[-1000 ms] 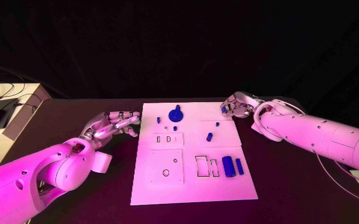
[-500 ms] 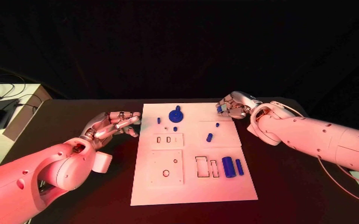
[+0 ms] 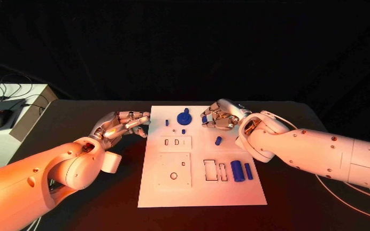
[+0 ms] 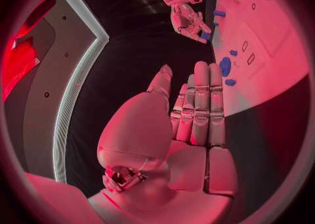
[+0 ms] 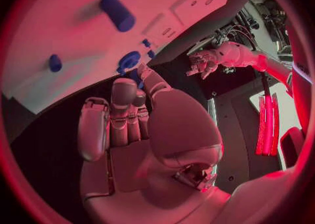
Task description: Assemble the parts on the task board
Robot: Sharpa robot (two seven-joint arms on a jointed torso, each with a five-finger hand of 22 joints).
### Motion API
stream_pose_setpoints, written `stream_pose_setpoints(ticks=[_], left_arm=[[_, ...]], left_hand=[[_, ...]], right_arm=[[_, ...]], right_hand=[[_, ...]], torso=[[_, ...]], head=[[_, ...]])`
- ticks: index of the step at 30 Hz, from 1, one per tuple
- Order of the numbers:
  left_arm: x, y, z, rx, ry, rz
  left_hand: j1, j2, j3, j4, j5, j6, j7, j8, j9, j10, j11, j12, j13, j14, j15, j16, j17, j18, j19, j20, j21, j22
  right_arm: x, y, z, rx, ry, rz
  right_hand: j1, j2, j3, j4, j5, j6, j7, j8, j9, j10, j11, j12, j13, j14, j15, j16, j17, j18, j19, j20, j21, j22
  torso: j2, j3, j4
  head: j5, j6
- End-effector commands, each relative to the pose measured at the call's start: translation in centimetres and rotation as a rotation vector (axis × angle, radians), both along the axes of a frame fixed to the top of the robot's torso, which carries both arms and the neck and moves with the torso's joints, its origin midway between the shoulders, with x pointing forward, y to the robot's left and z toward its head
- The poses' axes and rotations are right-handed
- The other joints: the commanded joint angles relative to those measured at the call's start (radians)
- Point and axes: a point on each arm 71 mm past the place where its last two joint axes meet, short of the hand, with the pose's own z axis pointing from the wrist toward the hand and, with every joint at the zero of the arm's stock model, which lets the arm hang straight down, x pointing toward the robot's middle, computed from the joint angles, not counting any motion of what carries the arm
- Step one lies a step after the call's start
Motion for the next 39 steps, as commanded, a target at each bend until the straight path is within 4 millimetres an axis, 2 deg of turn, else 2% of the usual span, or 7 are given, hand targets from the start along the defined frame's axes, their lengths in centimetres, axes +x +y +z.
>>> stream_pose_setpoints(ticks=[1, 6, 13, 16, 22, 26, 39], left_arm=[[0.0, -0.3, 0.0, -0.009, -0.006, -0.015], [-0.1, -0.4, 0.0, -0.010, -0.004, -0.018], [-0.1, -0.6, -0.1, -0.010, -0.001, -0.021], [-0.1, -0.6, -0.1, -0.009, 0.001, -0.020], [-0.1, -0.5, -0.1, -0.007, 0.002, -0.017], [-0.1, -0.5, -0.1, -0.005, 0.003, -0.016], [-0.1, -0.3, -0.1, -0.001, 0.005, -0.013]], left_hand=[[-0.011, 0.004, -0.004, -0.005, -0.006, 0.008, -0.006, -0.003, -0.001, -0.005, 0.000, 0.000, 0.001, -0.004, -0.001, 0.005, -0.001, 0.014, -0.006, 0.004, 0.004, -0.002], [-0.011, 0.004, -0.004, -0.005, -0.006, 0.008, -0.006, -0.003, -0.001, -0.005, 0.000, 0.000, 0.001, -0.004, -0.001, 0.005, -0.001, 0.014, -0.006, 0.004, 0.004, -0.002], [-0.011, 0.004, -0.004, -0.005, -0.006, 0.008, -0.006, -0.003, -0.001, -0.005, 0.000, 0.000, 0.001, -0.004, -0.001, 0.005, -0.001, 0.014, -0.006, 0.004, 0.004, -0.002], [-0.011, 0.004, -0.004, -0.005, -0.006, 0.008, -0.006, -0.003, -0.001, -0.005, 0.000, 0.000, 0.001, -0.004, -0.001, 0.005, -0.001, 0.014, -0.006, 0.004, 0.004, -0.002], [-0.011, 0.004, -0.004, -0.005, -0.006, 0.008, -0.006, -0.003, -0.001, -0.005, 0.000, 0.000, 0.001, -0.004, -0.001, 0.005, -0.001, 0.014, -0.006, 0.004, 0.004, -0.002], [-0.013, 0.003, -0.006, -0.005, -0.006, 0.012, -0.006, -0.003, -0.001, -0.003, -0.001, 0.000, 0.001, -0.003, -0.001, 0.007, -0.001, 0.014, -0.005, 0.003, 0.005, -0.003], [-0.013, 0.003, -0.006, -0.005, -0.006, 0.012, -0.006, -0.003, -0.001, -0.003, -0.001, 0.000, 0.001, -0.003, -0.001, 0.007, -0.001, 0.014, -0.005, 0.003, 0.005, -0.003]], right_arm=[[-0.7, 1.3, -0.3, -0.047, 0.007, -0.050], [-1.9, 3.8, -0.8, -0.067, 0.028, -0.014], [-2.7, 5.8, -2.1, -0.108, 0.032, 0.029], [-3.0, 6.3, -2.5, -0.126, 0.033, 0.043], [-3.0, 6.9, -3.0, -0.149, 0.027, 0.053], [-3.0, 7.0, -3.2, -0.151, 0.016, 0.051], [-2.9, 7.0, -3.6, -0.170, -0.004, 0.044]], right_hand=[[-0.008, 0.000, -0.008, 0.001, -0.001, 0.019, 0.015, 0.007, 0.001, -0.002, -0.003, -0.005, -0.001, 0.004, -0.006, -0.004, 0.000, -0.019, 0.089, -0.006, -0.003, 0.209], [-0.011, -0.002, -0.011, 0.006, 0.001, 0.020, 0.014, 0.007, 0.001, -0.006, -0.004, -0.011, -0.005, 0.003, -0.006, -0.006, 0.000, -0.018, 0.089, -0.006, -0.009, 0.207], [-0.013, -0.007, -0.014, 0.008, -0.002, 0.018, 0.015, 0.006, 0.001, -0.006, -0.003, -0.012, -0.007, 0.004, -0.006, -0.008, -0.001, -0.017, 0.089, -0.006, -0.011, 0.207], [-0.012, -0.008, -0.014, 0.008, -0.003, 0.019, 0.015, 0.006, 0.001, -0.005, -0.003, -0.011, -0.007, 0.005, -0.006, -0.008, -0.001, -0.017, 0.089, -0.006, -0.010, 0.207], [-0.015, -0.010, -0.017, 0.011, 0.000, 0.021, 0.014, 0.007, 0.001, -0.005, -0.004, -0.010, -0.008, 0.005, -0.007, -0.009, -0.001, -0.016, 0.089, -0.007, -0.014, 0.206], [-0.027, -0.022, -0.028, 0.020, 0.020, 0.022, 0.013, 0.007, 0.001, -0.003, -0.004, -0.008, -0.008, 0.006, -0.007, -0.008, -0.001, -0.017, 0.089, -0.007, -0.012, 0.207], [-0.033, -0.024, -0.043, 0.040, 0.003, 0.025, 0.011, 0.007, 0.001, 0.001, -0.005, -0.007, -0.009, 0.006, -0.007, -0.005, -0.001, -0.018, 0.089, -0.008, -0.007, 0.208]], torso=[[-0.008, -0.0030, 0.0006], [-0.012, -0.0059, -0.0006], [-0.010, -0.0055, -0.0018], [-0.007, -0.0035, -0.0014], [-0.009, -0.0054, -0.0009], [-0.008, -0.0045, -0.0008], [-0.009, -0.0053, -0.0022]], head=[[0.004, -0.008], [0.013, -0.014], [0.023, -0.015], [0.028, -0.018], [0.029, -0.025], [0.030, -0.028], [0.030, -0.037]])
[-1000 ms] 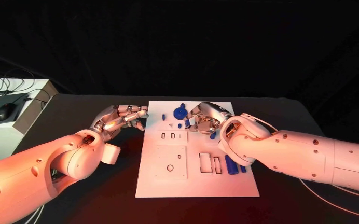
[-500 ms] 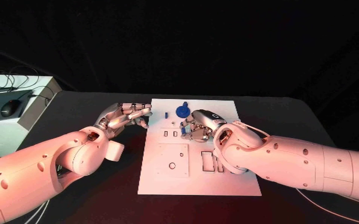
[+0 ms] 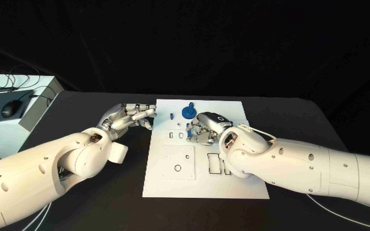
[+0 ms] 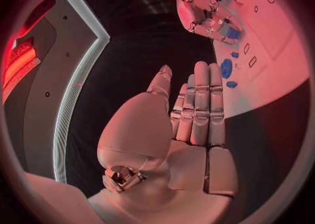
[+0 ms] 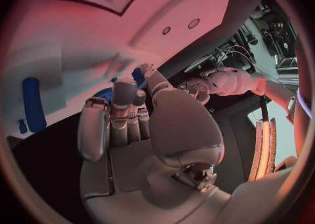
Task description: Assemble the parts on the task board
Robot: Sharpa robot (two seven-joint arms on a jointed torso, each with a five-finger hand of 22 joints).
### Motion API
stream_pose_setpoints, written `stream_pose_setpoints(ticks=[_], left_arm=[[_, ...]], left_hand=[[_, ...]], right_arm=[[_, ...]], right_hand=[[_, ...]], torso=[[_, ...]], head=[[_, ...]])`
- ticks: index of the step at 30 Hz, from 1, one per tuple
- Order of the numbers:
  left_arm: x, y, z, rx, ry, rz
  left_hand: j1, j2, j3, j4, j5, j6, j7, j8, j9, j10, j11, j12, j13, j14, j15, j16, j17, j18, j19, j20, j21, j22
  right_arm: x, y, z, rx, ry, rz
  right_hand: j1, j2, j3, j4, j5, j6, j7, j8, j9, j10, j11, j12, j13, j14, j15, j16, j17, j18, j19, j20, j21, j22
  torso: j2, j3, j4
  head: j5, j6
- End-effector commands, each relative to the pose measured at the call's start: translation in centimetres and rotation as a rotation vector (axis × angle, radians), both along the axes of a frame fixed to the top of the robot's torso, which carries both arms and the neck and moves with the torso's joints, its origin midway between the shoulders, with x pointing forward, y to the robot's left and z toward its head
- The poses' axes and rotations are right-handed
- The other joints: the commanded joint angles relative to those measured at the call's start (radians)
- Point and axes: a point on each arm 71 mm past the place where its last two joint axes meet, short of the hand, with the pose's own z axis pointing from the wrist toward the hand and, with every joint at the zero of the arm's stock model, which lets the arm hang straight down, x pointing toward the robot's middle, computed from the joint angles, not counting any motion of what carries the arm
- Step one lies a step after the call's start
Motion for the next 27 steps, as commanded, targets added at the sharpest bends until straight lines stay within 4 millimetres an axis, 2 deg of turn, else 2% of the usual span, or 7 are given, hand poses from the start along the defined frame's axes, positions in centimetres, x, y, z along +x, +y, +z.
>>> stream_pose_setpoints(ticks=[1, 12, 13, 27], left_arm=[[-0.07, -0.11, 0.05, -0.002, -0.002, -0.011], [-0.10, -0.02, 0.07, -0.001, -0.002, -0.010], [-0.11, -0.02, 0.07, -0.001, -0.002, -0.010], [-0.12, 0.03, 0.08, -0.001, -0.002, -0.010]], left_hand=[[-0.009, -0.001, -0.003, -0.002, -0.006, 0.006, -0.001, -0.003, -0.001, -0.003, -0.001, 0.000, 0.001, -0.003, -0.001, 0.004, -0.001, 0.014, -0.005, 0.003, 0.005, -0.001], [-0.009, -0.001, -0.003, -0.002, -0.006, 0.006, -0.001, -0.003, -0.001, -0.003, -0.001, 0.000, 0.001, -0.003, -0.001, 0.004, -0.001, 0.014, -0.005, 0.003, 0.005, -0.001], [-0.009, -0.001, -0.003, -0.002, -0.006, 0.006, -0.001, -0.003, -0.001, -0.003, -0.001, 0.000, 0.001, -0.003, -0.001, 0.004, -0.001, 0.014, -0.005, 0.003, 0.005, -0.001], [-0.009, -0.001, -0.003, -0.002, -0.006, 0.006, -0.001, -0.003, -0.001, -0.003, -0.001, 0.000, 0.001, -0.003, -0.001, 0.004, -0.001, 0.014, -0.005, 0.003, 0.005, -0.001]], right_arm=[[0.17, -0.12, -0.05, -0.029, -0.022, 0.000], [0.73, -0.76, -0.37, -0.055, -0.026, -0.017], [0.78, -0.81, -0.40, -0.057, -0.026, -0.018], [0.87, -0.74, -0.67, -0.059, -0.015, -0.019]], right_hand=[[-0.013, -0.003, -0.007, 0.006, -0.010, 0.014, 0.008, 0.002, 0.000, 0.003, -0.003, 0.002, -0.001, 0.002, -0.004, -0.001, 0.000, -0.018, 0.090, -0.009, 0.001, 0.207], [-0.013, -0.003, -0.007, 0.006, -0.010, 0.014, 0.008, 0.002, 0.000, 0.003, -0.003, 0.002, -0.001, 0.002, -0.004, -0.001, 0.000, -0.018, 0.090, -0.009, 0.001, 0.207], [-0.008, -0.005, -0.013, 0.014, -0.012, 0.013, 0.008, 0.002, 0.000, 0.003, -0.003, 0.002, -0.002, 0.002, -0.004, -0.001, 0.000, -0.018, 0.090, -0.008, 0.001, 0.207], [-0.009, -0.010, -0.018, 0.018, -0.016, 0.011, 0.009, 0.001, 0.000, 0.001, -0.002, 0.002, -0.003, 0.002, -0.003, -0.001, 0.000, -0.018, 0.089, -0.008, 0.001, 0.207]], torso=[[-0.001, -0.0008, -0.0005], [-0.002, 0.0002, -0.0007], [-0.002, 0.0001, -0.0005], [-0.001, 0.0001, -0.0004]], head=[[-0.001, -0.002], [0.000, -0.007], [-0.001, -0.007], [-0.001, -0.009]])
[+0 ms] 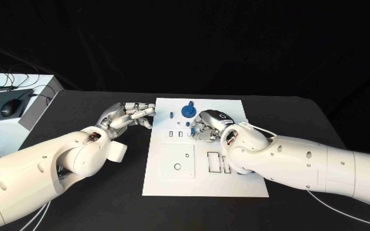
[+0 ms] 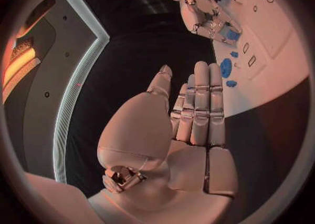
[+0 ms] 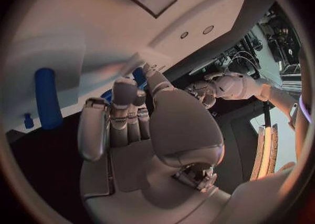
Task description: Assemble the parts on the task board
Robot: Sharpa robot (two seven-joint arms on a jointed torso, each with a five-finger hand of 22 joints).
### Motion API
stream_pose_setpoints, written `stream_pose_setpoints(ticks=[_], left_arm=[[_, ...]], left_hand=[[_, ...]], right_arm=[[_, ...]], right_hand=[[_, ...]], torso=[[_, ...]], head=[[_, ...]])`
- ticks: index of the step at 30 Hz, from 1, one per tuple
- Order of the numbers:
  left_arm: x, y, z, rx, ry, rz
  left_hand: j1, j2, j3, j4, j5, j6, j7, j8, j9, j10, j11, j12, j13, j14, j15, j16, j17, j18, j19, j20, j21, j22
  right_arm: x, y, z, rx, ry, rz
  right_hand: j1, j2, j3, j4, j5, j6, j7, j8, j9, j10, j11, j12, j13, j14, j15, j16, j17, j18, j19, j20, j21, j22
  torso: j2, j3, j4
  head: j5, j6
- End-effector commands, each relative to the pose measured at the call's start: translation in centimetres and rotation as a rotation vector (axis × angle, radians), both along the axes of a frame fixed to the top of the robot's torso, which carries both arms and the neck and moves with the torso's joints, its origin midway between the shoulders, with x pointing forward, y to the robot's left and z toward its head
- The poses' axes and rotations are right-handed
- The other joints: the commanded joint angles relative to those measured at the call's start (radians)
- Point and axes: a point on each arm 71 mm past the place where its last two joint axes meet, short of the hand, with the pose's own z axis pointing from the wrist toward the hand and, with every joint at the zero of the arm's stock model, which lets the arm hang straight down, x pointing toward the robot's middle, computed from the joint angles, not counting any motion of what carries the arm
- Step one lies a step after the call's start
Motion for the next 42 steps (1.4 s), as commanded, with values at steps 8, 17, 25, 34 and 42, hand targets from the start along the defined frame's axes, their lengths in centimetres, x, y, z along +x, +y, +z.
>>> stream_pose_setpoints(ticks=[8, 17, 25, 34, 42], left_arm=[[-0.07, -0.13, 0.08, -0.004, -0.005, -0.012], [-0.08, -0.07, 0.08, -0.003, -0.005, -0.010], [-0.07, -0.05, 0.08, -0.002, -0.005, -0.008], [-0.07, -0.03, 0.08, -0.001, -0.004, -0.007], [-0.06, -0.02, 0.07, -0.001, -0.004, -0.006]], left_hand=[[-0.009, -0.001, -0.003, -0.002, -0.006, 0.006, -0.001, -0.003, -0.001, -0.003, -0.001, 0.000, 0.001, -0.003, -0.001, 0.004, -0.001, 0.014, -0.006, 0.003, 0.005, -0.001], [-0.009, -0.001, -0.003, -0.002, -0.006, 0.006, -0.001, -0.003, -0.001, -0.003, -0.001, 0.000, 0.001, -0.003, -0.001, 0.004, -0.001, 0.014, -0.006, 0.003, 0.005, -0.001], [-0.008, 0.000, -0.005, -0.003, -0.006, -0.001, 0.000, -0.004, -0.001, -0.006, 0.000, -0.001, 0.001, -0.004, -0.001, 0.005, -0.002, 0.014, -0.005, 0.003, 0.007, -0.006], [-0.007, 0.000, -0.004, -0.003, -0.006, -0.005, 0.000, -0.003, -0.001, -0.008, 0.001, -0.001, 0.001, -0.004, -0.001, 0.004, -0.003, 0.015, -0.005, 0.003, 0.007, -0.006], [-0.007, 0.000, -0.005, -0.004, -0.007, -0.010, 0.001, -0.004, -0.001, -0.010, 0.002, 0.000, 0.001, -0.004, 0.000, 0.005, -0.003, 0.015, -0.005, 0.004, 0.008, -0.006]], right_arm=[[-0.01, 0.19, -0.27, -0.014, 0.009, 0.008], [0.09, 0.15, -0.43, -0.011, 0.013, 0.004], [0.13, 0.11, -0.54, -0.016, 0.021, 0.005], [0.14, 0.09, -0.57, -0.016, 0.022, 0.006], [0.13, -0.01, -0.53, -0.011, 0.016, 0.003]], right_hand=[[-0.005, -0.007, -0.005, 0.006, -0.008, 0.003, 0.006, 0.001, 0.001, -0.001, -0.004, 0.002, -0.001, 0.001, -0.003, -0.001, 0.000, -0.018, 0.089, -0.008, 0.000, 0.208], [-0.009, -0.020, -0.010, 0.016, -0.012, -0.017, 0.014, -0.003, 0.000, -0.005, 0.002, 0.001, -0.002, 0.001, 0.001, -0.002, 0.000, -0.016, 0.089, -0.005, -0.004, 0.206], [-0.005, -0.053, -0.005, 0.041, -0.046, -0.072, 0.033, -0.006, 0.000, -0.024, 0.014, -0.012, -0.021, -0.001, 0.010, -0.003, 0.002, -0.014, 0.089, 0.004, -0.008, 0.206], [0.001, -0.074, 0.006, 0.057, -0.056, -0.092, 0.038, -0.006, 0.001, -0.035, 0.018, -0.017, -0.037, -0.001, 0.012, -0.004, 0.005, -0.013, 0.089, 0.008, -0.008, 0.206], [0.001, -0.082, 0.008, 0.065, -0.057, -0.103, 0.040, -0.005, 0.001, -0.041, 0.020, -0.019, -0.047, -0.001, 0.014, -0.005, 0.006, -0.012, 0.088, 0.010, -0.012, 0.205]], torso=[[0.000, -0.0001, 0.0001], [0.000, 0.0000, 0.0000], [0.000, 0.0003, 0.0000], [0.001, 0.0006, 0.0001], [0.000, 0.0003, 0.0006]], head=[[-0.001, -0.002], [-0.001, -0.004], [-0.001, -0.006], [0.000, -0.005], [-0.001, -0.006]])
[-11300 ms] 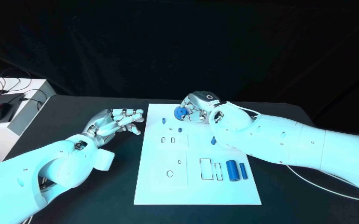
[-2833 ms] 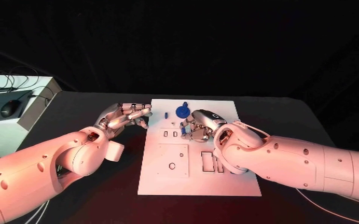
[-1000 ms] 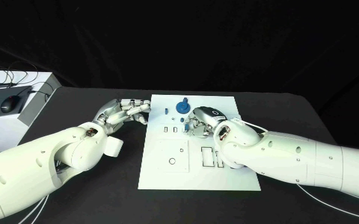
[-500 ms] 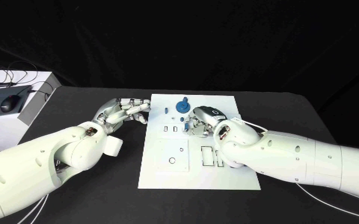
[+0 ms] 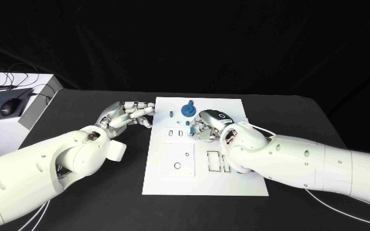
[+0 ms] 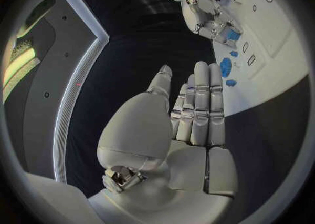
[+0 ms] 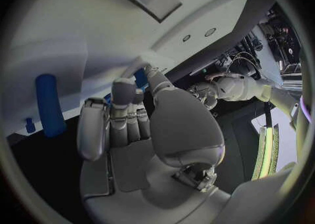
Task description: Assemble the parts on the task board
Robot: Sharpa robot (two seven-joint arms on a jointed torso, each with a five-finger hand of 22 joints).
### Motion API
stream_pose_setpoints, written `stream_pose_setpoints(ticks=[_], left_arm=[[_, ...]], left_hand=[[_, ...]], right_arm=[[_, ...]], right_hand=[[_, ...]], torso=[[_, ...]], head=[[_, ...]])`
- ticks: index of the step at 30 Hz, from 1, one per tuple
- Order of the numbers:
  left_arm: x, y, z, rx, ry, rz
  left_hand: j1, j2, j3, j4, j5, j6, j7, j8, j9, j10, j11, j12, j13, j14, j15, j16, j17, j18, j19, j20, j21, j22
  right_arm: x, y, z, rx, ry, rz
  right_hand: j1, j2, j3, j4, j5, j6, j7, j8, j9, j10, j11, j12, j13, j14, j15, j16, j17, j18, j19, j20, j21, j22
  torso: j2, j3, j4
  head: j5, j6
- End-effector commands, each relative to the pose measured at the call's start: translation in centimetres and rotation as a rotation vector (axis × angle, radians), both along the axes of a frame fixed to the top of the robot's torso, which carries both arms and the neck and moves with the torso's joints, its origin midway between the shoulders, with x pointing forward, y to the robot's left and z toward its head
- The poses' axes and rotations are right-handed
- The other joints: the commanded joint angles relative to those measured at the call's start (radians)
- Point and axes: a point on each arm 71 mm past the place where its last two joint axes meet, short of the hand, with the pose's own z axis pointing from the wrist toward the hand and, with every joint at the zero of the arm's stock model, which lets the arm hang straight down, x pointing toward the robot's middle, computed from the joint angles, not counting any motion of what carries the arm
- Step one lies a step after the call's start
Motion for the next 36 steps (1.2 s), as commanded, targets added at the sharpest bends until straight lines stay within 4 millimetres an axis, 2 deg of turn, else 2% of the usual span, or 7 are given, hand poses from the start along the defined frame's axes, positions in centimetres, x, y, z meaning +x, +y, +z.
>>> stream_pose_setpoints(ticks=[1, 5, 13, 18, 29, 34, 36], left_arm=[[0.0, -0.2, 0.1, -0.003, -0.005, -0.009], [0.0, -0.2, 0.1, -0.003, -0.005, -0.009], [0.0, -0.2, 0.0, -0.004, -0.005, -0.011], [0.0, -0.2, 0.0, -0.003, -0.006, -0.012], [0.2, -0.1, -0.1, 0.035, -0.016, -0.004], [0.4, 0.1, -0.4, 0.086, -0.009, 0.008], [0.5, 0.2, -0.5, 0.122, -0.004, 0.010]], left_hand=[[-0.007, 0.000, -0.005, -0.004, -0.006, -0.007, -0.003, -0.004, -0.001, -0.006, -0.002, 0.000, 0.001, -0.004, 0.000, 0.005, -0.001, 0.015, -0.005, 0.004, 0.004, -0.001], [-0.007, 0.000, -0.005, -0.004, -0.006, -0.007, -0.003, -0.004, -0.001, -0.006, -0.002, 0.000, 0.001, -0.004, 0.000, 0.005, -0.001, 0.015, -0.005, 0.004, 0.004, -0.001], [-0.007, 0.000, -0.004, -0.005, -0.006, -0.004, -0.003, -0.003, -0.001, -0.006, -0.002, 0.000, 0.001, -0.004, 0.000, 0.005, -0.002, 0.015, -0.006, 0.004, 0.004, -0.002], [-0.006, 0.000, -0.003, -0.006, -0.006, -0.003, -0.002, -0.003, -0.001, -0.006, -0.002, 0.000, 0.001, -0.004, 0.000, 0.005, -0.002, 0.015, -0.006, 0.004, 0.005, -0.002], [0.000, -0.014, -0.007, -0.019, -0.008, -0.003, -0.002, -0.003, -0.001, 0.006, -0.004, 0.000, 0.001, -0.011, 0.000, 0.004, -0.002, 0.013, -0.012, 0.005, 0.005, -0.003], [-0.015, -0.031, -0.022, -0.023, -0.009, 0.053, -0.024, 0.002, 0.002, 0.120, -0.039, 0.039, 0.014, -0.014, -0.015, 0.009, 0.002, 0.004, -0.014, 0.000, 0.003, -0.004], [-0.037, -0.049, -0.032, -0.021, -0.009, 0.048, -0.029, 0.005, 0.003, 0.133, -0.047, 0.081, 0.032, -0.009, -0.022, 0.044, 0.022, -0.005, -0.003, -0.012, 0.014, 0.003]], right_arm=[[-0.1, 0.0, -0.1, -0.001, 0.003, 0.007], [-0.2, 0.0, -0.1, 0.007, -0.001, 0.007], [-0.5, 0.0, 0.0, 0.021, -0.007, 0.011], [-0.6, 0.0, 0.2, 0.046, -0.023, 0.006], [-1.0, -1.1, 1.5, 0.139, -0.101, -0.026], [-0.9, -2.2, 2.6, 0.238, -0.116, -0.045], [-0.7, -2.9, 3.3, 0.319, -0.109, -0.043]], right_hand=[[0.001, -0.013, -0.002, 0.008, -0.006, -0.004, 0.000, -0.006, 0.000, -0.007, 0.001, -0.004, -0.003, -0.001, 0.007, -0.005, 0.002, -0.012, 0.088, 0.010, -0.007, 0.205], [0.001, -0.024, 0.003, 0.018, -0.005, -0.007, 0.000, -0.006, 0.001, -0.007, 0.001, -0.001, -0.007, -0.001, 0.007, -0.005, 0.003, -0.012, 0.089, 0.010, -0.004, 0.206], [-0.013, -0.077, 0.014, 0.078, -0.036, -0.019, 0.001, -0.006, 0.001, -0.012, 0.004, 0.003, -0.016, -0.001, 0.009, -0.006, 0.007, -0.012, 0.089, 0.012, -0.003, 0.206], [-0.016, -0.074, -0.027, 0.090, 0.008, -0.022, 0.001, -0.006, 0.001, -0.012, 0.004, 0.005, -0.019, -0.001, 0.009, -0.008, 0.007, -0.012, 0.089, 0.012, -0.005, 0.206], [-0.009, -0.096, -0.047, 0.150, 0.009, -0.033, 0.005, -0.006, 0.001, -0.012, 0.007, 0.012, -0.019, -0.001, 0.011, -0.004, 0.011, -0.012, 0.089, 0.014, 0.002, 0.207], [-0.009, -0.120, -0.046, 0.203, 0.011, -0.048, 0.010, -0.008, 0.001, -0.009, 0.010, 0.021, -0.014, -0.002, 0.013, -0.001, 0.012, -0.012, 0.089, 0.016, 0.005, 0.208], [-0.011, -0.109, -0.047, 0.197, 0.012, -0.047, 0.010, -0.008, 0.001, -0.015, 0.010, 0.017, -0.016, -0.003, 0.013, -0.004, 0.010, -0.011, 0.089, 0.017, -0.001, 0.206]], torso=[[0.000, 0.0000, 0.0004], [0.000, 0.0005, 0.0005], [0.000, 0.0002, 0.0006], [0.000, 0.0003, 0.0005], [-0.001, 0.0012, -0.0012], [-0.001, 0.0033, -0.0034], [-0.005, 0.0068, -0.0057]], head=[[0.000, 0.000], [0.000, 0.000], [-0.001, 0.003], [0.000, 0.004], [0.000, 0.009], [0.003, 0.014], [0.007, 0.017]])
